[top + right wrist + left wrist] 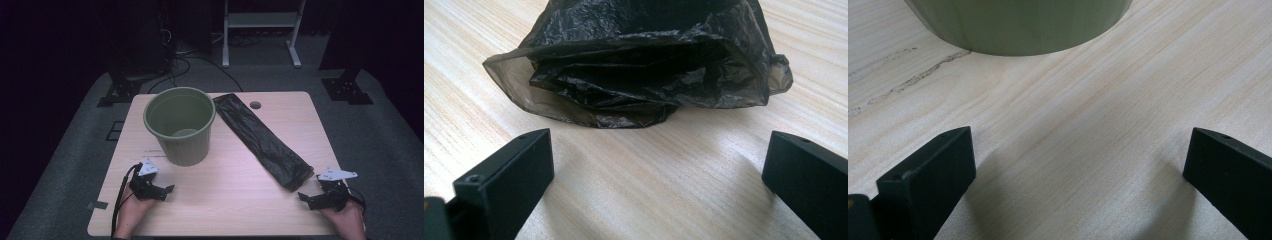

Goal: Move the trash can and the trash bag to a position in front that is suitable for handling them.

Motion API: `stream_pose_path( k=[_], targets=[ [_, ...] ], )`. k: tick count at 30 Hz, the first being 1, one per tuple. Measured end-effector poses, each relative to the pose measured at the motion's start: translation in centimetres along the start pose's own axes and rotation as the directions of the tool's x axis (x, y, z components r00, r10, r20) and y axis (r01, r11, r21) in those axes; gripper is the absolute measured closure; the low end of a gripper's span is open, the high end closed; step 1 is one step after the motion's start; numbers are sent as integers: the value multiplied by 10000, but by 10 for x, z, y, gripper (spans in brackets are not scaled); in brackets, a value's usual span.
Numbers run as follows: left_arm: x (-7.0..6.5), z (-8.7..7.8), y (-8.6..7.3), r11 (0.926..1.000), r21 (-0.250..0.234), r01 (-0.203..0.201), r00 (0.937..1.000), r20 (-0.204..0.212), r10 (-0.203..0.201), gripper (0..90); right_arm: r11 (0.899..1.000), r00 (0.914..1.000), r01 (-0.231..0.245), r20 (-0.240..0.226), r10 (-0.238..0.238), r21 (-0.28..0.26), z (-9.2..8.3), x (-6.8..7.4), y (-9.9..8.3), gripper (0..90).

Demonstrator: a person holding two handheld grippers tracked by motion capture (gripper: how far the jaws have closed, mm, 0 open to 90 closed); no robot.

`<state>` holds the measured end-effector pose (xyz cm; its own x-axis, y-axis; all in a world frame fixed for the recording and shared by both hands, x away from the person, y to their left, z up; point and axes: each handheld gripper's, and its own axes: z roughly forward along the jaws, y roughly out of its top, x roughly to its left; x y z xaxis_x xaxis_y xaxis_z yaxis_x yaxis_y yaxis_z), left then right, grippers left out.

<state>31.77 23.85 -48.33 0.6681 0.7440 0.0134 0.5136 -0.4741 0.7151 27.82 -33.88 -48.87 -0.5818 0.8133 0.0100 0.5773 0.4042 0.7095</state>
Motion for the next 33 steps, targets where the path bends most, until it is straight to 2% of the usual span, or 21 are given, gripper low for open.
stream_pose_path(
  k=[9,11,13,14,15,17,18,24,27,28,31,33],
  targets=[
    [1,-1,0,10000,40,-14,10000,30,14,0,10000,10000,3,-1,-3,-2,0,0,0,0],
    [5,-3,0,9996,20,280,9995,150,-280,0,10000,10000,2,0,-2,-1,0,0,0,0],
    [6,-4,0,9994,-9,336,9994,131,-335,0,10000,10000,0,0,0,-2,0,0,0,0],
    [8,-10,0,9986,-239,461,9987,212,-456,0,10000,10000,-4,5,4,-5,0,0,0,0],
    [8,-10,0,9986,-239,461,9987,212,-456,0,10000,10000,-4,5,4,-5,0,0,0,0],
    [12,-18,0,9928,-768,915,9949,490,-879,0,10000,10000,-1,2,1,-6,0,0,0,0],
    [12,-20,1,9923,-781,964,9941,571,-921,0,10000,10000,5,3,-5,-10,0,0,0,0],
    [15,-31,9,9895,-1092,942,9939,682,-871,0,10000,10000,8,5,-8,-9,0,0,0,0],
    [16,-36,13,9866,-1275,1021,9917,906,-909,0,10000,10000,3,3,-3,-9,0,0,0,0],
    [16,-39,16,9839,-1405,1108,9894,1092,-958,0,10000,10000,8,8,-8,-11,0,0,0,0],
    [16,-43,20,9839,-1458,1038,9907,1029,-893,0,10000,10000,-12,14,12,-12,0,0,0,0],
    [17,-48,24,9813,-1612,1053,9897,1133,-877,0,10000,10000,-5,17,5,-11,0,0,0,0]
  ],
)
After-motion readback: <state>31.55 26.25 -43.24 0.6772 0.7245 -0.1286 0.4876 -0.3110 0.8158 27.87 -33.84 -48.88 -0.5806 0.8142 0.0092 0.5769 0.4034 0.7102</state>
